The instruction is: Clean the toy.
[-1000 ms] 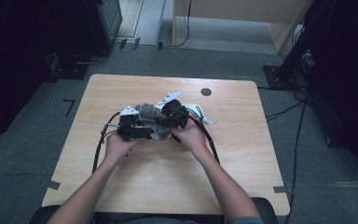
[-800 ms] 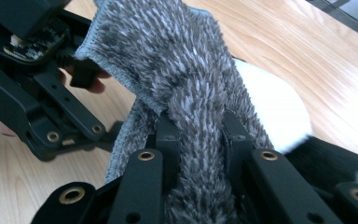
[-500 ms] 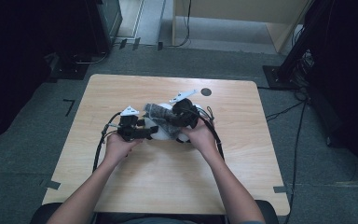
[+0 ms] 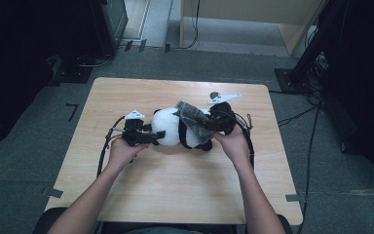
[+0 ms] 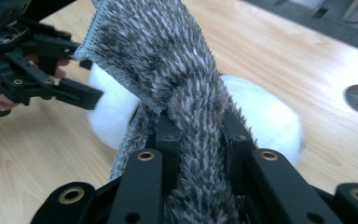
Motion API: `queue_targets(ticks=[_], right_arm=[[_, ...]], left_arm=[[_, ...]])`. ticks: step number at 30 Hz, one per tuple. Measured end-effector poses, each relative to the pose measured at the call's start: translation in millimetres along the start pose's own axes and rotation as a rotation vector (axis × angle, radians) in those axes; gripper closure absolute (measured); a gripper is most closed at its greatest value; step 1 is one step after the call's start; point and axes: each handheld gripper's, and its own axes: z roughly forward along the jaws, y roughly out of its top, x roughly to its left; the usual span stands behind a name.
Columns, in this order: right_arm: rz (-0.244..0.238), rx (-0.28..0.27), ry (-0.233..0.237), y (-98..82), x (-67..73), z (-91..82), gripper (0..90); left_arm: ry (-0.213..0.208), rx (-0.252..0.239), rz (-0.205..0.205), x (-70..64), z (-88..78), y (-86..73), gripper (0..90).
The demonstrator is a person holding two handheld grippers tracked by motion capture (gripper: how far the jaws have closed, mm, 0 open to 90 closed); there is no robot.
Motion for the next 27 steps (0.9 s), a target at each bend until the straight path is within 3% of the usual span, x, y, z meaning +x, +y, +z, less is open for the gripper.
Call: queue_targets(ticks=[8,17,18,20,22,23,25,27], right_arm=[[0.076,-0.03,-0.047,-14.4,-25.2,-17.2,74.5],[0.1,-0.004,-0.053,-25.1,-35.0,-6.0,75.3],[0.095,-0.005,-0.047,-26.5,-34.8,-3.8,75.5],[0.108,-0.01,-0.026,-28.3,-36.2,-1.6,75.6],[0.116,-0.011,-0.012,-29.2,-37.3,-0.4,75.6],[0.125,-0.016,-0.003,-30.4,-38.3,0.6,75.7],[0.13,-0.017,0.0,-30.7,-38.5,0.7,75.7],[0.13,-0.023,0.003,-31.6,-39.9,0.8,75.6]], left_arm=[[-0.025,-0.004,-0.01,2.6,0.1,0.5,29.9],[-0.073,-0.023,0.01,7.2,8.6,-1.5,22.4],[-0.075,-0.024,0.014,7.2,9.9,-1.6,20.8],[-0.065,-0.018,0.075,4.3,15.6,-3.5,17.0],[-0.061,-0.02,0.091,2.2,17.6,-4.2,15.1],[-0.036,-0.021,0.122,-1.0,20.7,-5.4,13.0],[-0.035,-0.023,0.114,-1.3,21.1,-5.4,15.6],[-0.024,-0.024,0.107,-1.9,19.8,-5.7,24.3]])
